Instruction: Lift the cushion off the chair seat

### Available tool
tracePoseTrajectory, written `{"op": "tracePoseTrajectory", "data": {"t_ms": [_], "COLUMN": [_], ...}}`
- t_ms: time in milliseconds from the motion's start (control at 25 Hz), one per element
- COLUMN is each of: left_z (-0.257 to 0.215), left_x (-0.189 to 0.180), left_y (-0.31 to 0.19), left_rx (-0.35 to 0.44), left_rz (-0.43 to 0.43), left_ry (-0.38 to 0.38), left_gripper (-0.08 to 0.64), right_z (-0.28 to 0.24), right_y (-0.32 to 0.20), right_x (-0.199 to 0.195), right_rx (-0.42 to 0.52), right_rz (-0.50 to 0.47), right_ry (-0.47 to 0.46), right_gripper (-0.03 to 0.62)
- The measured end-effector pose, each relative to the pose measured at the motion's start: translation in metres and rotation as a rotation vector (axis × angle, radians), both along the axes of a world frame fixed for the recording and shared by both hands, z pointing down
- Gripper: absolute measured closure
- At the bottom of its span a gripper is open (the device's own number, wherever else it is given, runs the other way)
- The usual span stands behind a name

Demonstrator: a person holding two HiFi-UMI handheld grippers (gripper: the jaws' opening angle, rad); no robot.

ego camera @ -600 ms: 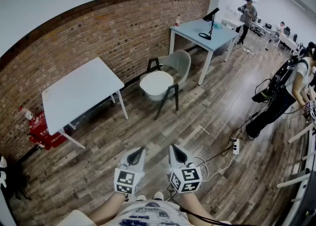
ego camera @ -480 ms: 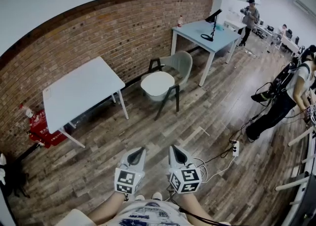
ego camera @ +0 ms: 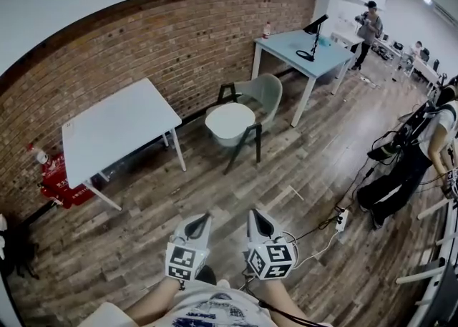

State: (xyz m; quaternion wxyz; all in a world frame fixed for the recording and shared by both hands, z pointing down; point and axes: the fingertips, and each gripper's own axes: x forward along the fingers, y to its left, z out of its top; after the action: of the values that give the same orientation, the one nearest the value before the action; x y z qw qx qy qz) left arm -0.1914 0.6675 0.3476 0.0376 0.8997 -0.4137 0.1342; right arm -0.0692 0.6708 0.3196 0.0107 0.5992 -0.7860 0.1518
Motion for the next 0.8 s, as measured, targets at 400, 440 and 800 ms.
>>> {"op": "tracePoseTrajectory", "data": {"t_ms": [400, 440, 800], "left_z": [0.022, 0.024, 0.019], "left_x": [0.006, 0.005, -0.011], "left_y": [-0.085, -0.100, -0.235], "left_rx": [-0.045, -0.045, -0.038], "left_rz": [0.031, 0.033, 0.060], "left_ry": [0.006, 0.007, 0.014], "left_gripper": [0.569, 0.569, 0.569], "right_z": [0.023, 0.025, 0.025], "right_y": [-0.080, -0.094, -0.226], "right_x": [-0.002, -0.004, -0.028], "right_rx": [-0.057, -0.061, -0.084], "right_rz": [0.011, 0.013, 0.013], "right_ry": [0.005, 0.008, 0.014], "right_gripper": [0.594, 0.594, 0.594]}}
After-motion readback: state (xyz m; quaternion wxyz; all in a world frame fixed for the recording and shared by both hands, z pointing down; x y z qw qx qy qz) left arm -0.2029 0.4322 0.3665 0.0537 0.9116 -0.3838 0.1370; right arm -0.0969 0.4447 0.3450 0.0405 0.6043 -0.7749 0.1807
